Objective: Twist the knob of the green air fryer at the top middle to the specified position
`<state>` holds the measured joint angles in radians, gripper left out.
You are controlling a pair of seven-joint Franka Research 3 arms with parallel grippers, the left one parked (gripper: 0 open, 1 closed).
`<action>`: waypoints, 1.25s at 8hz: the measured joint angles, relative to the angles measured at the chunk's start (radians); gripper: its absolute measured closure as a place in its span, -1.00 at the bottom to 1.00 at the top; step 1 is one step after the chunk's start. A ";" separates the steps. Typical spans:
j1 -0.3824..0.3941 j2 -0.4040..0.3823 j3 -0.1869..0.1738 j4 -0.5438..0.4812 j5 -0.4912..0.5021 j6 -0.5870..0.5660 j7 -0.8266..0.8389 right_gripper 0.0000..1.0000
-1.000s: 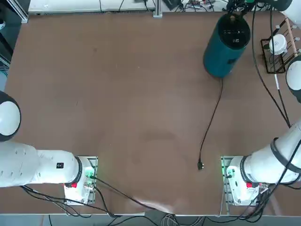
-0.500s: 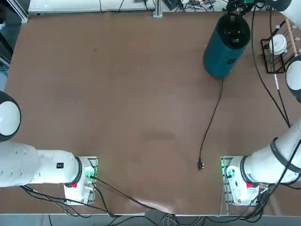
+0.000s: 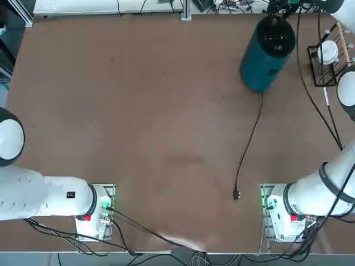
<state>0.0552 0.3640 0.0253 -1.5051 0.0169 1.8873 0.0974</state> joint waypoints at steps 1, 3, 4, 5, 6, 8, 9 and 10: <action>0.000 0.001 0.000 0.000 0.000 0.005 0.000 -0.29; 0.000 0.010 0.000 0.000 0.000 0.018 0.000 -0.30; 0.000 0.011 0.000 0.000 0.000 0.024 0.000 -0.28; 0.000 0.011 0.000 0.001 0.000 0.029 0.000 -0.28; 0.001 0.011 0.000 0.002 0.000 0.032 0.000 -0.28; 0.001 0.011 0.000 0.003 0.000 0.033 0.000 -0.25; 0.001 0.011 0.000 0.003 0.000 0.033 0.000 -0.22; 0.001 0.011 0.000 0.003 0.000 0.034 0.000 -0.22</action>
<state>0.0566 0.3749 0.0253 -1.5025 0.0169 1.9209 0.0974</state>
